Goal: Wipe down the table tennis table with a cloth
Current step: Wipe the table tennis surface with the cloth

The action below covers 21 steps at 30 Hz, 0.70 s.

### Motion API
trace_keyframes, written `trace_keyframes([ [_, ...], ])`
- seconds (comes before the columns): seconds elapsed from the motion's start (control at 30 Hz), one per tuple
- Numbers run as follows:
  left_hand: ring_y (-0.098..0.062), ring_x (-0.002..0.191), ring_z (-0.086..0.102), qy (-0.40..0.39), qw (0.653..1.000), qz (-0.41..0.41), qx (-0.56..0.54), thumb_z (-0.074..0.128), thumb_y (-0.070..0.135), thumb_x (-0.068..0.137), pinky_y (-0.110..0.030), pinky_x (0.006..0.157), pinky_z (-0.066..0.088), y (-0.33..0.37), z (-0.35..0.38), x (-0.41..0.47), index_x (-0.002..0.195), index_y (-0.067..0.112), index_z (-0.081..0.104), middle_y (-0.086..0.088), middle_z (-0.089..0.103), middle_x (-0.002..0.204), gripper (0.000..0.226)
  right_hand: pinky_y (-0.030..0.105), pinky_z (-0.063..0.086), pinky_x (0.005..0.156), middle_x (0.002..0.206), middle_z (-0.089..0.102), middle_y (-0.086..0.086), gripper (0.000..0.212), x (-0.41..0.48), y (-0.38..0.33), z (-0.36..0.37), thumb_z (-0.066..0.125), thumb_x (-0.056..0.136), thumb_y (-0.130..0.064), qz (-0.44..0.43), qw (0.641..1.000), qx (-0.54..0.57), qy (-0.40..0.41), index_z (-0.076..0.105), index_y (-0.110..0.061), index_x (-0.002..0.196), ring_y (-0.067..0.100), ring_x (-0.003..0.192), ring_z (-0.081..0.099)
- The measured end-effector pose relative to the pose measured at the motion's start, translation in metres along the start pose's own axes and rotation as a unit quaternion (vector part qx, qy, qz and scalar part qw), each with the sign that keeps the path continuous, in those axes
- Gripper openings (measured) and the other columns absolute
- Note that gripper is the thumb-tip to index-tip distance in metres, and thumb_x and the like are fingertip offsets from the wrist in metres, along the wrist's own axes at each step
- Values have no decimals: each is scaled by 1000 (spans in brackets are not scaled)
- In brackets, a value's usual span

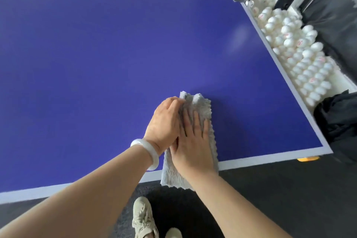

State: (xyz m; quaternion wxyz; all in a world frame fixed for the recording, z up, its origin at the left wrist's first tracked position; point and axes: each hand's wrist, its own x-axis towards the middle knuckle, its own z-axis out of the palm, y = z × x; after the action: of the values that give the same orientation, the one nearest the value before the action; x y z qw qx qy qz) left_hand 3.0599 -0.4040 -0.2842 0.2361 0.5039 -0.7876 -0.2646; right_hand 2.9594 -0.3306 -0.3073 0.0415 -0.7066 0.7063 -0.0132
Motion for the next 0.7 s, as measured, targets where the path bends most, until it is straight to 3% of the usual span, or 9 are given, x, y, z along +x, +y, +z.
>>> trace_keyframes([
  [0.13, -35, 134, 43, 49, 990, -47, 121, 47, -3, 94, -44, 116, 27, -54, -51, -21, 133, -2, 53, -16, 52, 138, 40, 49, 11, 124, 167, 6, -2, 63, 14, 65, -1, 12, 103, -51, -109, 993, -24, -26, 15, -23, 159, 20, 154, 3],
  [0.23, -38, 144, 29, 66, 965, -131, 218, 49, 9, 98, -49, 120, 16, -111, -94, -51, 142, -4, 43, -21, 38, 151, 46, 50, 15, 123, 166, 13, 1, 64, 38, 128, -6, 10, 101, -49, 79, 997, -22, 4, 19, -22, 158, 24, 153, 11],
  [0.3, -30, 150, 15, 68, 949, -192, 242, 41, 25, 102, -44, 123, 5, -133, -109, -71, 151, 7, 32, -14, 24, 160, 53, 54, 19, 120, 165, 20, 8, 60, 48, 149, -12, 16, 103, -43, 217, 976, -12, 22, 23, -18, 157, 30, 151, 17],
  [0.37, -23, 151, 9, 74, 945, -199, 247, 34, 31, 104, -39, 123, 0, -145, -109, -81, 155, 18, 26, -6, 17, 163, 53, 54, 17, 121, 166, 15, 9, 63, 51, 137, -16, 10, 101, -43, 298, 954, -10, 14, 17, -17, 158, 31, 152, 13],
  [0.43, -19, 151, 9, 86, 946, -193, 244, 31, 29, 104, -38, 123, 0, -149, -107, -82, 155, 22, 26, -2, 16, 163, 51, 55, 14, 121, 166, 13, 12, 66, 53, 88, -15, 7, 99, -42, 307, 951, -11, 24, 15, -14, 158, 34, 152, 10],
  [0.5, -17, 151, 8, 84, 947, -194, 241, 29, 23, 104, -35, 123, -2, -150, -109, -82, 155, 24, 25, 0, 15, 163, 51, 55, 8, 123, 166, 11, 12, 64, 46, 7, -7, 16, 101, -42, 176, 984, 13, 26, 15, -13, 159, 36, 153, 5],
  [0.57, -15, 151, 8, 85, 950, -192, 231, 27, 18, 104, -34, 123, -2, -150, -113, -82, 155, 22, 27, 1, 16, 163, 51, 55, 5, 123, 166, 11, 8, 62, 30, -80, 5, 25, 102, -42, -57, 997, 44, 15, 19, -17, 158, 33, 153, 1],
  [0.63, -12, 151, 8, 91, 953, -193, 214, 22, 19, 101, -30, 122, -3, -150, -115, -82, 154, 20, 29, 2, 17, 162, 54, 53, 10, 123, 165, 17, 3, 61, 18, -130, 8, 30, 100, -43, -246, 968, 51, -9, 28, -19, 156, 27, 154, 5],
  [0.7, -10, 150, 8, 94, 955, -188, 207, 22, 18, 100, -27, 122, -5, -150, -114, -82, 153, 18, 30, 3, 17, 162, 54, 48, 11, 124, 164, 22, -1, 59, 32, -121, 8, 30, 101, -44, -327, 944, 43, -10, 31, -22, 155, 21, 153, 13],
])
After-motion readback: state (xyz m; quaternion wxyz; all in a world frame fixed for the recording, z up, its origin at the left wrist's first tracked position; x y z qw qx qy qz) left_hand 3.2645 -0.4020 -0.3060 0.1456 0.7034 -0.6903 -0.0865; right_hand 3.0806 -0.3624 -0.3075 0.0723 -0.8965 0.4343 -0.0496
